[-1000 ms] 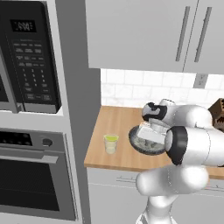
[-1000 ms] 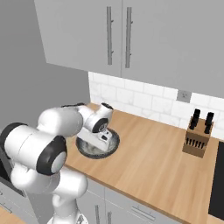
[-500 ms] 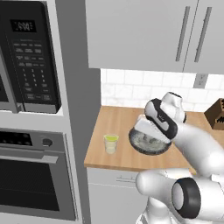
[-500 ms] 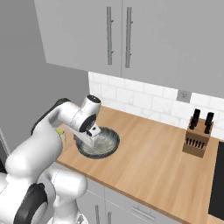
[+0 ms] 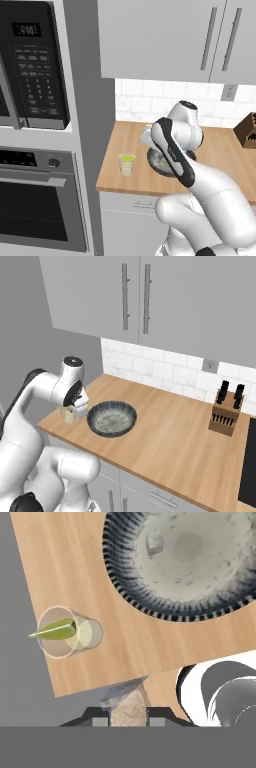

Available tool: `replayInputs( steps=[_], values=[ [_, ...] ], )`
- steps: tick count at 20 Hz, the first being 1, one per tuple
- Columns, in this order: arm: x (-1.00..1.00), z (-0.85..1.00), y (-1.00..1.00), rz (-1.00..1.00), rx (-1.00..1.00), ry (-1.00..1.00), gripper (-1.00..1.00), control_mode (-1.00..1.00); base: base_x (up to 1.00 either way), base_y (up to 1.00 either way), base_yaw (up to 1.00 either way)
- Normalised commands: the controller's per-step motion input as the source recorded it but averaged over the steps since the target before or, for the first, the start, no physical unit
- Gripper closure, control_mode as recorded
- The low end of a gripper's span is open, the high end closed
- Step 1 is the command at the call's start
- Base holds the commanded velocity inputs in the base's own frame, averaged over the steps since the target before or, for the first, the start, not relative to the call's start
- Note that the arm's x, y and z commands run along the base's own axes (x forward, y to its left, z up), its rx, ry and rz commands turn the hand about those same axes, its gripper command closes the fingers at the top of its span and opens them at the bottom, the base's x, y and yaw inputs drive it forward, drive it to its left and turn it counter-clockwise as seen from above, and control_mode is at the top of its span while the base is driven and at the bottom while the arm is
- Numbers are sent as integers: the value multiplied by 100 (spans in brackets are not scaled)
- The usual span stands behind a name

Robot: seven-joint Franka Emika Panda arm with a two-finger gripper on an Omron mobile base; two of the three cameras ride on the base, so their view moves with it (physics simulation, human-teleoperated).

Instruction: Grab a lemon wedge from the fridge and one ice cube from the ice bowl, and put them in the glass of lemonade.

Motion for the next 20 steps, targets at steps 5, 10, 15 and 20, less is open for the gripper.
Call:
replayInputs(
  steps=[5,10,15,20],
  values=[
    [14,1,48,-5,-1,13,100,-100,0,0,0],
    [52,0,29,0,0,22,100,-100,0,0,0],
    [56,0,31,-2,0,12,100,-100,0,0,0],
    [46,-5,22,-2,-3,0,100,-100,0,0,0]
  ],
)
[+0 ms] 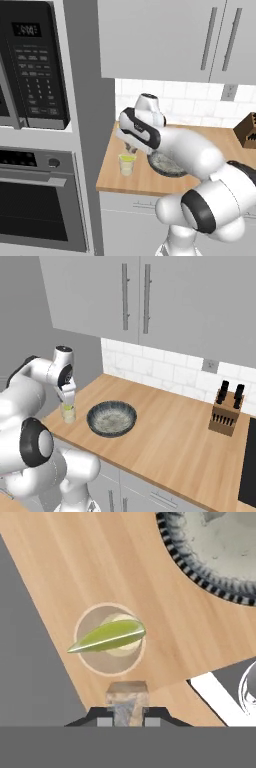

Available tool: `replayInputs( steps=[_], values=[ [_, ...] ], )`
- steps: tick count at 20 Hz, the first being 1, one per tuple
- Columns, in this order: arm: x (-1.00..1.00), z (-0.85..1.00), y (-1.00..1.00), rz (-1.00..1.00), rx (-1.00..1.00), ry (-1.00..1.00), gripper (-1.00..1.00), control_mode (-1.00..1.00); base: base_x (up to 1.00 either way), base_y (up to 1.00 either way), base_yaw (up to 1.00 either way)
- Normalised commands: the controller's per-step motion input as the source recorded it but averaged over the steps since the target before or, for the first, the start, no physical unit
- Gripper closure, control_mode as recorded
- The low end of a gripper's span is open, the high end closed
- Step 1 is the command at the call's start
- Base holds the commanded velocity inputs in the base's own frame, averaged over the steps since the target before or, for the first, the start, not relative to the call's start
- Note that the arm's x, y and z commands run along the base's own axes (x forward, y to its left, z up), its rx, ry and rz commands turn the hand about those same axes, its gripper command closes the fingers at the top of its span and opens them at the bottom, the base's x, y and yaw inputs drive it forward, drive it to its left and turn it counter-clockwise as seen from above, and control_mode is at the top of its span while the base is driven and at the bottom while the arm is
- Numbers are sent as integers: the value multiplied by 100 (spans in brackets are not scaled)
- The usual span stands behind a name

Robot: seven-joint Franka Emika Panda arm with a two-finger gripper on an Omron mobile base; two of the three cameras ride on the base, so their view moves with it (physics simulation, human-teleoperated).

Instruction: Grab a lemon wedge from the fridge and one ice cube from the ice bowl, and put them in the glass of lemonade.

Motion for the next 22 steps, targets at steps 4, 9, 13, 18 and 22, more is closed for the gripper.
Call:
replayInputs(
  steps=[4,9,13,18,22],
  values=[
    [21,-29,8,0,-6,-1,100,-100,0,0,0],
    [10,-41,2,0,-7,-8,100,-100,0,0,0],
    [10,-32,0,0,-4,-3,100,-100,0,0,0],
    [17,-30,0,0,-3,0,100,-100,0,0,0],
    [13,-23,0,0,-3,-1,100,-100,0,0,0]
  ],
)
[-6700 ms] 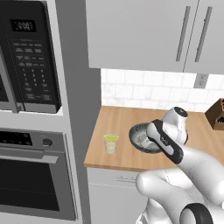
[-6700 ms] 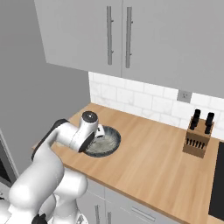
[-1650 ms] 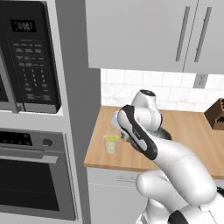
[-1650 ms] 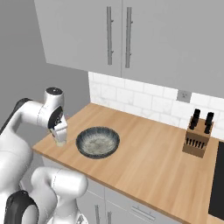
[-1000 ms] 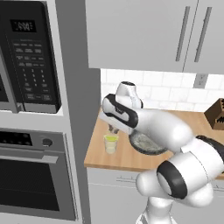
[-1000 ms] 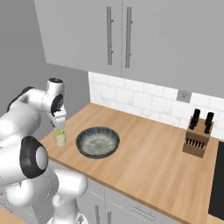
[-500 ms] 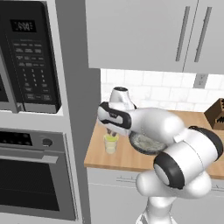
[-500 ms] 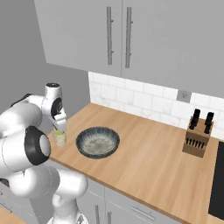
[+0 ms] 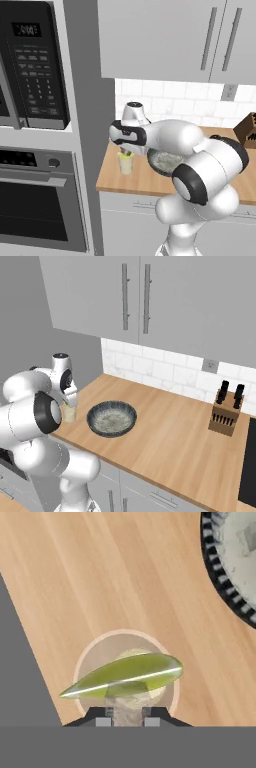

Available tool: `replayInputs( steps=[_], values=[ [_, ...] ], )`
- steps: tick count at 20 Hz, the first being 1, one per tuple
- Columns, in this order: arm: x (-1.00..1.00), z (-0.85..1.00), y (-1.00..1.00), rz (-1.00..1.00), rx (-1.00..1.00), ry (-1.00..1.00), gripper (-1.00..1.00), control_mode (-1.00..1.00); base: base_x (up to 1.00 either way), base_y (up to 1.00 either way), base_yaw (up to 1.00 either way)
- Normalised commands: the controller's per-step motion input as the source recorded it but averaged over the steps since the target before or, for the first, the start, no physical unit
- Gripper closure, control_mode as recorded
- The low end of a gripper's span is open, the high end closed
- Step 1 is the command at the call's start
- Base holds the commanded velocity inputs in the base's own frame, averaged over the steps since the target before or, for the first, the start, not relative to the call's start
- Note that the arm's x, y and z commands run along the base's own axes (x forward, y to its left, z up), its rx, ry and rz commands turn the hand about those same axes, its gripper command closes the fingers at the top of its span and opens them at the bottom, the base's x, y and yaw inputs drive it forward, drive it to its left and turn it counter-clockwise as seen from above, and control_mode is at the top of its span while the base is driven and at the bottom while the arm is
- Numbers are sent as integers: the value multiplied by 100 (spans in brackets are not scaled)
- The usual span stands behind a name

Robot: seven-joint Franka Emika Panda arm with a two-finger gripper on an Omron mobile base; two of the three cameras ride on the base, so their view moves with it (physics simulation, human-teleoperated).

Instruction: Grab a lemon wedge from the fridge and one ice cube from the ice bowl, and put them in the glass of lemonade.

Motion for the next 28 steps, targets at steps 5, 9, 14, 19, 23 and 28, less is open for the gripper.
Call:
replayInputs(
  steps=[5,9,14,19,23,28],
  values=[
    [-17,-2,3,0,-3,-12,-100,-100,0,0,0],
    [-23,8,0,-3,0,-11,-100,-100,0,0,0],
    [-20,16,-2,-5,0,-9,-100,-100,0,0,0],
    [-45,27,-37,-8,0,-10,-100,-100,0,0,0],
    [-87,18,-62,-8,2,-11,-100,-100,0,0,0],
    [-100,3,-35,-5,2,-16,-100,-100,0,0,0]
  ],
)
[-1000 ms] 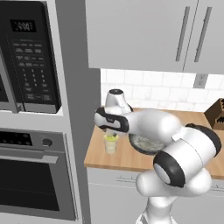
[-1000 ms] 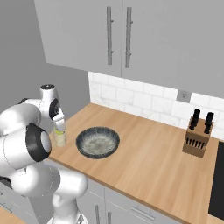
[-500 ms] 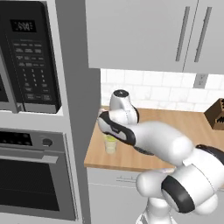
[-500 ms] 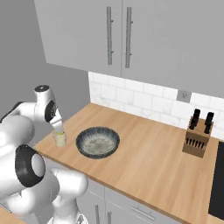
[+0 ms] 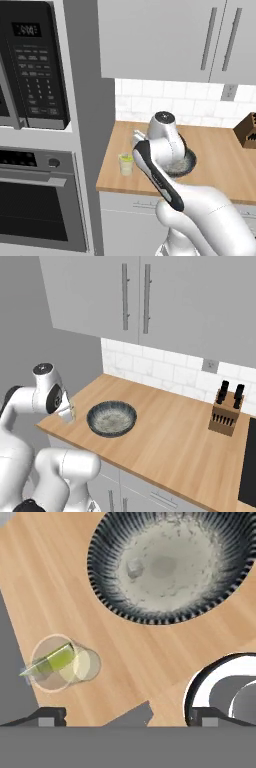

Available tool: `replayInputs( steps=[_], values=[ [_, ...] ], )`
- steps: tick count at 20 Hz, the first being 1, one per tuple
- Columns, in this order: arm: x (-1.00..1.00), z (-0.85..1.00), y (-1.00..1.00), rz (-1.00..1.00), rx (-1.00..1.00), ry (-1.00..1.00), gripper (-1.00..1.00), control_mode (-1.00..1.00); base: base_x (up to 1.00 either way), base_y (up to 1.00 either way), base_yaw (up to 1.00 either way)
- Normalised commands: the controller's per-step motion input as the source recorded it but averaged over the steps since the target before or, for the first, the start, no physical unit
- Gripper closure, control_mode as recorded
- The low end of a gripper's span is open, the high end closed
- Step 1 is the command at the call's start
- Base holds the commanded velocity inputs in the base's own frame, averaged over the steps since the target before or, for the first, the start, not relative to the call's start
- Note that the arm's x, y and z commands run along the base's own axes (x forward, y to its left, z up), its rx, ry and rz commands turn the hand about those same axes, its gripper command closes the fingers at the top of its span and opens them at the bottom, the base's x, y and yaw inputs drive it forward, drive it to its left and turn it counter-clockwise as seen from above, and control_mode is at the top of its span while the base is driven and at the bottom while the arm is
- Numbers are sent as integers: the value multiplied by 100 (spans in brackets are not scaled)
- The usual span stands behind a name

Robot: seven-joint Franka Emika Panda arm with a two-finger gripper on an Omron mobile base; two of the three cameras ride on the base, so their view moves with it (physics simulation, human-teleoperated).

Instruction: Grab a lemon wedge from the fridge and one ice cube from the ice bowl, and put them in the glass of lemonade.

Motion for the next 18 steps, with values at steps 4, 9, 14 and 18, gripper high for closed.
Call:
replayInputs(
  steps=[4,9,14,18],
  values=[
    [-99,-2,0,0,-2,-25,-100,-100,0,0,0],
    [-80,50,-37,0,1,-39,-100,-100,0,0,0],
    [-88,36,-90,0,16,-36,-100,-100,0,0,0],
    [-99,11,-100,0,30,-42,-100,-100,0,0,0]
  ],
)
